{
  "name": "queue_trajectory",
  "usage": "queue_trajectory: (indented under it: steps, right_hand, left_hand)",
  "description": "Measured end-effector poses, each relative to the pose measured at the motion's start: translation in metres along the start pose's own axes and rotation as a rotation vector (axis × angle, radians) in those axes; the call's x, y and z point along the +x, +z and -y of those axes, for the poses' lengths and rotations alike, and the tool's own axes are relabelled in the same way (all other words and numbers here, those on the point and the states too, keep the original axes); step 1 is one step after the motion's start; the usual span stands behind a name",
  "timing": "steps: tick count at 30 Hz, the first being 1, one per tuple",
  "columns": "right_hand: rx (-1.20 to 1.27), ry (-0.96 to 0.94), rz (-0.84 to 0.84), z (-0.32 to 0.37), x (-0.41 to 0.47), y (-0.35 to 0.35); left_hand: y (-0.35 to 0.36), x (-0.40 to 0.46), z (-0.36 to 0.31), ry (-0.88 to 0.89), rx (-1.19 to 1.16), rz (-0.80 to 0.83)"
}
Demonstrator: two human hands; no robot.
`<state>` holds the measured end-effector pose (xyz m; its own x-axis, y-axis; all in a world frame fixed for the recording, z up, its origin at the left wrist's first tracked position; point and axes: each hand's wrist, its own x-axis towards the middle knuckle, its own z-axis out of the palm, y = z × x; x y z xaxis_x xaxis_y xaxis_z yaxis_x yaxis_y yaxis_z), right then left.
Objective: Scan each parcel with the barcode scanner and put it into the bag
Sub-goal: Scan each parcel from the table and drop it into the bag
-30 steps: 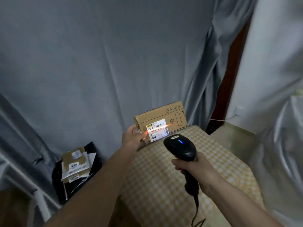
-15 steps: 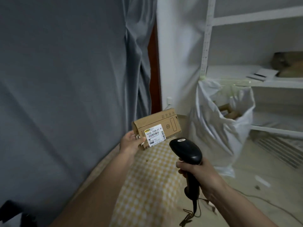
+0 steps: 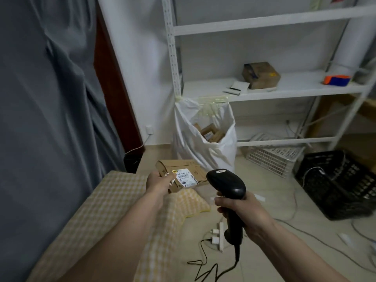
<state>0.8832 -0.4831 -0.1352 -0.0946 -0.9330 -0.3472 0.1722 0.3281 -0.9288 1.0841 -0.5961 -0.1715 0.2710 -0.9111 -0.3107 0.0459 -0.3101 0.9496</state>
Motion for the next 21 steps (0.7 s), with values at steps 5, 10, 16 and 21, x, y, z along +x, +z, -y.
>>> queue_trajectory:
  steps: [5, 10, 16, 21]
  right_hand:
    - [-0.002, 0.020, -0.037, 0.011, 0.031, -0.053]
    - [0.006, 0.061, -0.083, 0.014, 0.066, -0.094]
    - [0.072, 0.118, -0.104, 0.015, 0.112, -0.117]
    - [0.087, 0.138, -0.130, 0.024, 0.166, -0.129]
  left_hand:
    - [0.068, 0.013, 0.007, -0.044, -0.016, 0.010]
    - [0.115, 0.021, 0.021, -0.185, -0.057, -0.003]
    - [0.158, 0.054, 0.023, -0.229, -0.068, -0.001]
    - [0.193, 0.107, 0.015, -0.236, -0.022, 0.056]
